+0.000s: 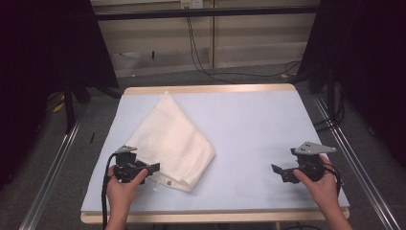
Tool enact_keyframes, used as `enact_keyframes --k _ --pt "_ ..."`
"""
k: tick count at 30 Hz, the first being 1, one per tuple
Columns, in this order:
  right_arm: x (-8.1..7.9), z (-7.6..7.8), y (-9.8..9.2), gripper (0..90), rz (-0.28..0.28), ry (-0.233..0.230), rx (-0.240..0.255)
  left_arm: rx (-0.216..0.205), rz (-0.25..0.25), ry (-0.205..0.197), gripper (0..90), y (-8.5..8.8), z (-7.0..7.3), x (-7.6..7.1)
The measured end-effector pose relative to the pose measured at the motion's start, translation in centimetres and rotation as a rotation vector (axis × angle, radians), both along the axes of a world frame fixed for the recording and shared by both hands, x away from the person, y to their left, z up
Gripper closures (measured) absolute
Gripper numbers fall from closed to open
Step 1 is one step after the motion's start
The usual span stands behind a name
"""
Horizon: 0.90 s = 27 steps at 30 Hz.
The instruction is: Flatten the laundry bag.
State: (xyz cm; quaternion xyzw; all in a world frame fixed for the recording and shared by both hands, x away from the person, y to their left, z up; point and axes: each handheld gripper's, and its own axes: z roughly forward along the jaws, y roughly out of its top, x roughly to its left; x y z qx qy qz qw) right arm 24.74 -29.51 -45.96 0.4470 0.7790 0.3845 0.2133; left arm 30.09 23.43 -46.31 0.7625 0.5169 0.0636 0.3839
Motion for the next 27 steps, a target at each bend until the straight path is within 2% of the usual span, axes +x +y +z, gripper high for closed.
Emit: enact_keyframes --k 3,4,7,8,10,11,15,17,18,19,20,21,23,24,26,27 --pt "-0.1 0.0 0.1 3.1 0.000 0.002 -0.001 -0.014 -0.004 0.002 53.0 -0.1 0.1 0.0" --pt "-0.1 0.0 0.0 3.1 0.001 0.001 -0.003 -0.023 0.001 -0.003 53.0 -0.2 0.2 0.0" --pt "-0.1 0.0 -0.2 3.1 -0.003 0.000 0.002 -0.028 -0.010 -0.007 63.7 -0.4 0.5 0.0" --pt "-0.2 0.0 -0.3 3.2 -0.009 -0.003 0.001 -0.037 -0.017 0.002 70.1 -0.4 0.5 0.1" --pt "-0.2 0.1 -0.3 3.2 -0.009 -0.003 0.001 -0.036 -0.013 0.001 72.9 -0.5 0.5 0.2" --pt "-0.3 0.1 -0.3 3.2 -0.010 -0.001 0.002 -0.041 -0.022 0.003 79.0 -0.5 0.6 0.3" --pt "-0.3 0.0 -0.4 3.3 -0.005 -0.001 0.000 -0.039 -0.024 0.000 82.6 -0.7 0.9 0.5" --pt "-0.3 0.0 -0.4 3.3 -0.004 0.000 -0.002 -0.031 0.000 0.005 82.1 -0.9 0.9 0.4" --pt "-0.3 0.0 -0.4 3.3 -0.004 0.000 -0.002 -0.031 0.000 0.005 78.5 -0.9 0.9 0.4" --pt "-0.3 0.0 -0.4 3.3 -0.001 0.006 0.000 -0.001 0.030 0.007 66.6 -1.1 0.6 0.3" --pt "-0.3 0.0 -0.4 3.3 -0.001 0.006 0.000 -0.001 0.030 0.007 58.1 -1.1 0.6 0.3" --pt "-0.4 0.0 -0.4 3.4 0.001 0.001 -0.008 0.033 0.028 0.011 55.2 -1.1 0.2 0.1" --pt "-0.5 0.0 -0.4 3.4 0.000 0.004 -0.009 0.033 0.045 0.009 46.2 -1.2 0.1 -0.2" --pt "-0.5 0.0 -0.4 3.4 0.001 0.005 -0.008 0.037 0.030 0.016 45.3 -1.2 0.0 -0.3" --pt "-0.5 0.0 -0.4 3.4 0.002 0.004 -0.009 0.036 0.034 0.020 44.8 -1.4 -0.1 -0.4" --pt "-0.5 0.0 -0.4 3.5 0.006 0.005 -0.010 0.049 0.018 0.030 44.9 -1.5 -0.4 -0.4"
